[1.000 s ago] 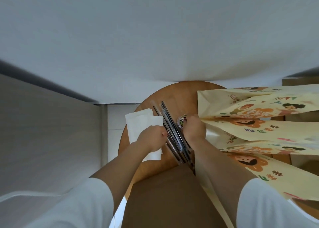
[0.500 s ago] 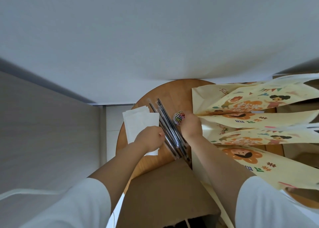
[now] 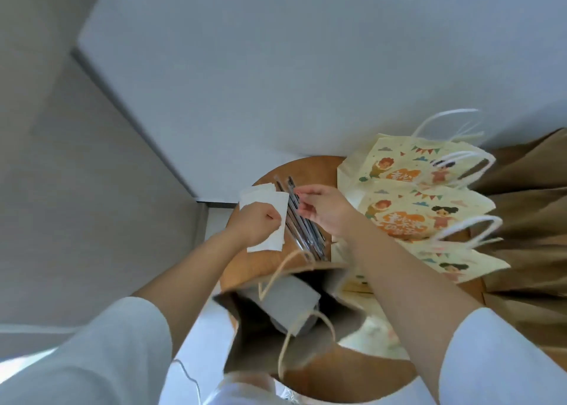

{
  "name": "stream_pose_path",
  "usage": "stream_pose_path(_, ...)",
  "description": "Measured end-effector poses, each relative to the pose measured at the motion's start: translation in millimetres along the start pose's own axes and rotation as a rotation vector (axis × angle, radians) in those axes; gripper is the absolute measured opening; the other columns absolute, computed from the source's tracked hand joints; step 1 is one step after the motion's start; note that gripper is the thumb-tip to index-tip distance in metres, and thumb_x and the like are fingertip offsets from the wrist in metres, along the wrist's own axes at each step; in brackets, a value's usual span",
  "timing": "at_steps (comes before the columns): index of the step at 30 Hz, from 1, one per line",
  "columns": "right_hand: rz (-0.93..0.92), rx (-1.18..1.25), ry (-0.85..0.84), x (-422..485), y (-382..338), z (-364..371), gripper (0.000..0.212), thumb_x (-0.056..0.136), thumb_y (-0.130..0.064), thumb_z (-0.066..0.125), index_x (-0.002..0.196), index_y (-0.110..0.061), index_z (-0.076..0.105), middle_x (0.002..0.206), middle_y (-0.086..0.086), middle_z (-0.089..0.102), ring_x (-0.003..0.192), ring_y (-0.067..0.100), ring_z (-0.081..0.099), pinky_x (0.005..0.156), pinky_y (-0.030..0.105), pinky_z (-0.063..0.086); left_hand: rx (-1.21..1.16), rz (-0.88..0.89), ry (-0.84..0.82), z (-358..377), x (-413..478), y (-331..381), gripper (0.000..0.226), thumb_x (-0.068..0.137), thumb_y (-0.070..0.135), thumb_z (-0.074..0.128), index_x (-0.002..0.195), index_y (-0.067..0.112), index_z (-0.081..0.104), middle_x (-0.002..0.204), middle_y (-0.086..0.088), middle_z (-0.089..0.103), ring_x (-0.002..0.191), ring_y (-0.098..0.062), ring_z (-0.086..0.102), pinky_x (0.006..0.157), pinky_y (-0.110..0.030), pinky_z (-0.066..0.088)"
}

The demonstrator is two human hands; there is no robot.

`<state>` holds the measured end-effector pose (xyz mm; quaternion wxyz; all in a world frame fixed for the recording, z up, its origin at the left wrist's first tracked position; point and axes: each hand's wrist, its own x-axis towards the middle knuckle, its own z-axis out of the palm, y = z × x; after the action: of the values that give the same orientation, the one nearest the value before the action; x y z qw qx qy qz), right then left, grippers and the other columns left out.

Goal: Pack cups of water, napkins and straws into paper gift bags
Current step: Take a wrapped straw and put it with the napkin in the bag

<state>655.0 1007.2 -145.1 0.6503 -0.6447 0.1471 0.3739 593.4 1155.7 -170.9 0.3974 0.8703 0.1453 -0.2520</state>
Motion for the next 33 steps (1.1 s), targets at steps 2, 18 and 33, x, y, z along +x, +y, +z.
stream_pose_path(2, -0.073, 0.022, -0.061, -40.5, 0.4, 4.9, 0.019, 0.093, 0.006, 0.047, 0.110, 0.004, 0.056, 0.075, 0.008, 0.053, 0.066, 0.013, 0.053, 0.058, 0.016, 0.054, -0.024, -0.015, 0.050, 0.2, -35.7, -7.3, 0.023, 0.089, 0.007, 0.053, 0.104, 0.011, 0.070, 0.101, -0.002, 0.064, 0.099, -0.021, 0.058, 0.088, -0.031, 0.047)
stream_pose_path(18, -0.421, -0.482, 0.122, -195.5, 88.7, -36.9, 0.024, 0.093, 0.000, 0.049, 0.083, -0.016, 0.064, 0.084, 0.000, 0.062, 0.068, 0.009, 0.055, 0.064, 0.018, 0.048, 0.740, 0.194, 0.200, 61.6, -202.5, -9.1, 0.127, 0.064, 0.068, 0.067, 0.151, 0.015, -0.010, 0.152, -0.007, 0.026, 0.142, -0.025, 0.019, 0.119, -0.046, 0.002)
stream_pose_path(33, -0.843, -1.413, -0.045, -169.2, 88.9, -2.4, 0.017, 0.095, -0.006, 0.047, 0.106, -0.006, 0.060, 0.092, 0.008, 0.065, 0.079, 0.019, 0.056, 0.064, 0.029, 0.042, 0.420, 0.123, 0.483, 80.2, -160.1, -2.5, 0.024, 0.095, 0.033, 0.049, 0.098, 0.031, 0.073, 0.095, 0.002, 0.060, 0.098, -0.017, 0.054, 0.105, -0.030, 0.019)
